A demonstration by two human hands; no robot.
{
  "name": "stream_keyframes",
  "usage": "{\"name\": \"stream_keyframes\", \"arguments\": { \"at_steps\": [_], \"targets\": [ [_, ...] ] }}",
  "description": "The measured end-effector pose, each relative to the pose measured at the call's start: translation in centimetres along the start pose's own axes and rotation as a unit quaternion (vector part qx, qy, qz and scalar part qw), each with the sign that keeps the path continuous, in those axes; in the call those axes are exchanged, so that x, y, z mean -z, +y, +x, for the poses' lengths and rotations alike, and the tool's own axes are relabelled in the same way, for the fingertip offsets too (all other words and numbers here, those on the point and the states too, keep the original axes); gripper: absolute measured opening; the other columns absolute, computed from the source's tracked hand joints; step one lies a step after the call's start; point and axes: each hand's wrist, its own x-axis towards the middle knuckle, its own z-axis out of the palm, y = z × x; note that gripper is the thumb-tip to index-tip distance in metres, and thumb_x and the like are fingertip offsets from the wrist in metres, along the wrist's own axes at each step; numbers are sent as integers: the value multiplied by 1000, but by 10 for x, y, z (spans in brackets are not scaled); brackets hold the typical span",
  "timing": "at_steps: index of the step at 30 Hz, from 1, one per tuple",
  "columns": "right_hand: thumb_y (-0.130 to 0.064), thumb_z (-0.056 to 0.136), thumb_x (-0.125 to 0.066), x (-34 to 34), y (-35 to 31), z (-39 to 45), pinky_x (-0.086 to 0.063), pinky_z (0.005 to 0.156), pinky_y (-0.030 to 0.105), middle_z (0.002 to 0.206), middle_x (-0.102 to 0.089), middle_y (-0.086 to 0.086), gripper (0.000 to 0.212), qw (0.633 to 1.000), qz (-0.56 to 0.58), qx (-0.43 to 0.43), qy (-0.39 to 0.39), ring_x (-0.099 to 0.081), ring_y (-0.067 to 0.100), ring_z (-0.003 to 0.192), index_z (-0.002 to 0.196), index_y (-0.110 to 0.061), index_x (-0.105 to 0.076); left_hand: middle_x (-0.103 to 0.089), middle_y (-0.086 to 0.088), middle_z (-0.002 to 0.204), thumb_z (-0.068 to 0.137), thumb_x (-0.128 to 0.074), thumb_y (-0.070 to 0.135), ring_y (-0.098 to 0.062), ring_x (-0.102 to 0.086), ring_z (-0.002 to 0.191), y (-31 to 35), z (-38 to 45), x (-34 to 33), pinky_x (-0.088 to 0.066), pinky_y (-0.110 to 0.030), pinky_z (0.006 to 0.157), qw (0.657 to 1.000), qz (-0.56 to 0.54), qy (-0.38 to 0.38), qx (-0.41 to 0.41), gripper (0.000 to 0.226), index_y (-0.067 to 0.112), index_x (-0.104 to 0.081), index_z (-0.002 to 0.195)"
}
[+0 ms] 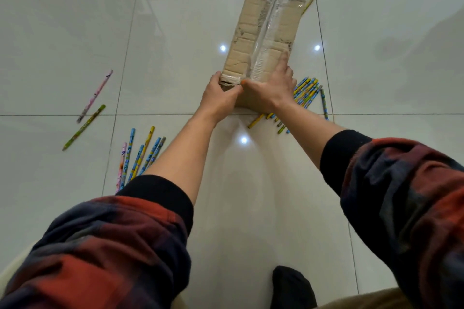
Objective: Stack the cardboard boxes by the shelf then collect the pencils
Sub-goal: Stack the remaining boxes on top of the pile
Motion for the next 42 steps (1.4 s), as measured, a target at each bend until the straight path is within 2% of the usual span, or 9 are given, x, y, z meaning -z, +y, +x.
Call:
{"name": "stream_keyframes", "arguments": {
  "at_steps": [6, 11, 13, 18, 24, 29, 32, 34, 42],
  "targets": [
    [-45, 72, -73, 11, -18, -11, -25, 116, 43, 154, -32, 10, 108, 993, 14, 113, 38, -33, 28, 138, 156, -15, -11, -53, 4, 88, 89, -61, 38, -9, -50, 77, 11, -7, 19, -38, -27, 64, 991, -105, 74, 43, 28, 15, -50, 99],
    [-42, 76, -71, -6, -47, -29, -36, 109, 35, 141, -49, 2, 93, 983, 140, 119, -7, -49, 18, 126, 154, -19, -24, -65, -4, 118, 52, -57, 74, -25, -62, 108, 1, -12, 56, -43, -41, 81, 972, -194, 96, 97, 95, 14, -56, 125],
    [-39, 80, -69, -14, -57, -27, -39, 103, 30, 130, -54, -2, 84, 971, 229, 53, -49, -51, 14, 118, 151, -17, -31, -64, -3, 123, 55, -62, 78, -23, -61, 108, -7, -24, 67, -38, -36, 75, 967, -201, 95, 123, 100, 15, -51, 131],
    [-40, 88, -64, -35, -95, -34, -47, 74, 28, 89, -62, -6, 24, 908, 364, -46, -202, -60, 12, 86, 93, -17, -62, -72, -2, 97, 88, -68, 42, -17, -66, 78, -42, -46, 103, -48, -28, 67, 949, -248, 121, 154, 38, 16, -62, 114],
    [-58, 90, -48, -62, -95, -60, -58, 71, 32, 106, -74, 6, 51, 847, 331, -106, -403, -73, 22, 89, 119, -20, -66, -67, -4, 109, 85, -72, 28, -20, -66, 86, -68, -66, 139, -55, -45, 78, 946, -269, 117, 138, 51, 17, -45, 127],
    [-59, 83, -52, -75, -96, -65, -52, 78, 35, 109, -72, 1, 55, 845, 322, -89, -417, -68, 22, 99, 123, -23, -64, -67, -4, 105, 80, -75, 33, -20, -64, 86, -74, -77, 156, -51, -36, 73, 929, -322, 122, 136, 57, 21, -44, 126],
    [-53, 87, -48, -82, -106, -73, -50, 82, 37, 108, -72, 2, 48, 833, 345, -75, -425, -66, 23, 95, 120, -24, -65, -68, -15, 118, 60, -82, 59, -39, -68, 101, -69, -79, 163, -49, -70, 80, 904, -393, 75, 149, 85, 22, -54, 131],
    [-50, 89, -47, -83, -114, -82, -50, 85, 38, 108, -72, 3, 45, 821, 365, -74, -433, -66, 24, 96, 119, -22, -66, -68, -17, 120, 67, -70, 68, -43, -65, 107, -66, -84, 168, -42, -78, 81, 892, -426, 49, 141, 77, 23, -62, 128],
    [-44, 89, -50, -34, -166, -146, -53, 86, 36, 117, -68, 9, 55, 798, 367, -90, -470, -66, 26, 102, 132, -12, -59, -66, -13, 126, 89, -50, 56, -33, -60, 119, -37, -171, 193, -49, -51, 97, 842, -521, 33, 140, 60, 18, -57, 135]
  ]
}}
